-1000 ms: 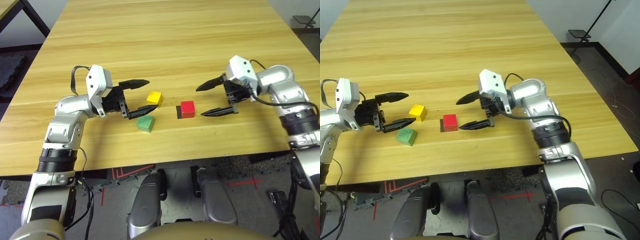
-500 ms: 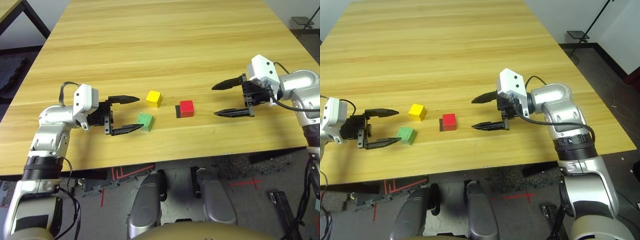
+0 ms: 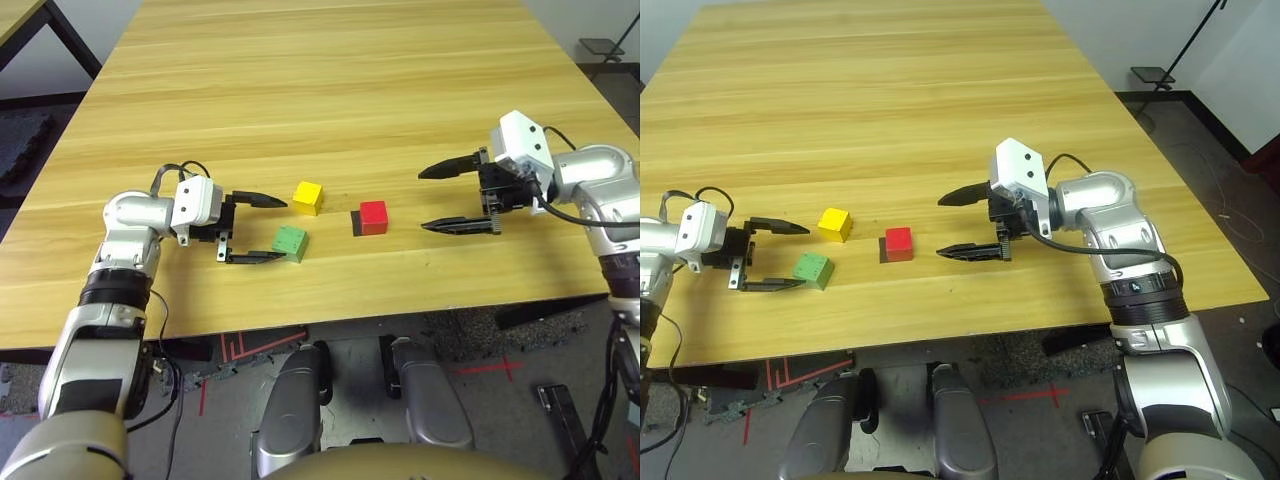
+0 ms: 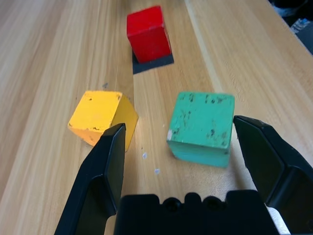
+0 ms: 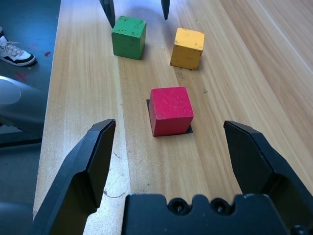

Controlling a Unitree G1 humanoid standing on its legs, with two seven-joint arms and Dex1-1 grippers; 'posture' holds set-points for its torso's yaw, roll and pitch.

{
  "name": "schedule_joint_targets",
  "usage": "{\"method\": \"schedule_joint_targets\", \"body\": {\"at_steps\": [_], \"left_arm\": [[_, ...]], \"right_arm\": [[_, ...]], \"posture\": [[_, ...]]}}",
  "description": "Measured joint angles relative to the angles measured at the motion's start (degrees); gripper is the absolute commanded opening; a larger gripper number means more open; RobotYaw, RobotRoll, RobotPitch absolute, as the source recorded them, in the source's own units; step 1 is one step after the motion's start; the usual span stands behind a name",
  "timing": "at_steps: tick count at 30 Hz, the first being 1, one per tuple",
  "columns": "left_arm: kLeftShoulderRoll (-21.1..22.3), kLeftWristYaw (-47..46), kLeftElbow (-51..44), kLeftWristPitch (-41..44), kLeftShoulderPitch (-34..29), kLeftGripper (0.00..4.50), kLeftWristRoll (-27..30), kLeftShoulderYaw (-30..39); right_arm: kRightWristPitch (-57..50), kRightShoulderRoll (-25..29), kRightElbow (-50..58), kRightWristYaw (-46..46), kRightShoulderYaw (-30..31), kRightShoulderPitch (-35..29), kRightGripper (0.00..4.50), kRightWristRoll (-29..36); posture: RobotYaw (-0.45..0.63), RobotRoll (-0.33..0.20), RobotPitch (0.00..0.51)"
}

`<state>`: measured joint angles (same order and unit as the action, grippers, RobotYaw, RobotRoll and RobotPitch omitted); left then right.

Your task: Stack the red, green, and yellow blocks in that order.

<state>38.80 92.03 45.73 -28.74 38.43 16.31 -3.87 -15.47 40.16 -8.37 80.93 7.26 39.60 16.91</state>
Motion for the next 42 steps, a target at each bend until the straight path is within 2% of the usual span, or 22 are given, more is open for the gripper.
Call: {"method": "schedule_joint_targets", "body": {"at_steps": [14,17,22,28,33,42], "left_arm": [[-1.56,0.02,7.03,-3.48,2.21,4.50,-0.69,-5.40],[-1.87,0.02,7.63,-3.51,2.25,3.90,-0.75,-5.69],[-2.24,0.04,8.45,-3.44,2.73,2.18,-0.76,-5.86],[-2.24,0.04,8.42,-2.74,3.20,2.09,-0.76,-6.10],[-1.40,0.04,2.78,3.89,3.09,2.09,1.40,-5.84],[0.67,-5.44,-23.95,29.81,2.99,2.09,2.60,-4.70]], "right_arm": [[0.68,-0.43,0.37,-3.40,0.00,-0.21,4.49,-0.17],[0.73,-0.82,0.31,-4.02,0.00,-0.21,4.50,-0.17],[1.30,-1.04,-0.38,-4.32,0.00,-0.21,4.50,-0.17],[2.30,-1.10,-1.20,-4.49,0.00,-0.21,4.50,-0.46],[2.55,-1.09,-1.32,-4.49,0.01,-0.21,4.50,-0.49],[2.42,-0.25,-0.01,-3.95,0.01,-2.66,4.50,-0.25]], "posture": [[0.24,-0.001,0.198],[0.24,-0.002,0.205],[0.24,-0.003,0.209],[0.24,-0.003,0.208],[0.24,0.009,0.202],[0.24,0.028,0.201]]}}
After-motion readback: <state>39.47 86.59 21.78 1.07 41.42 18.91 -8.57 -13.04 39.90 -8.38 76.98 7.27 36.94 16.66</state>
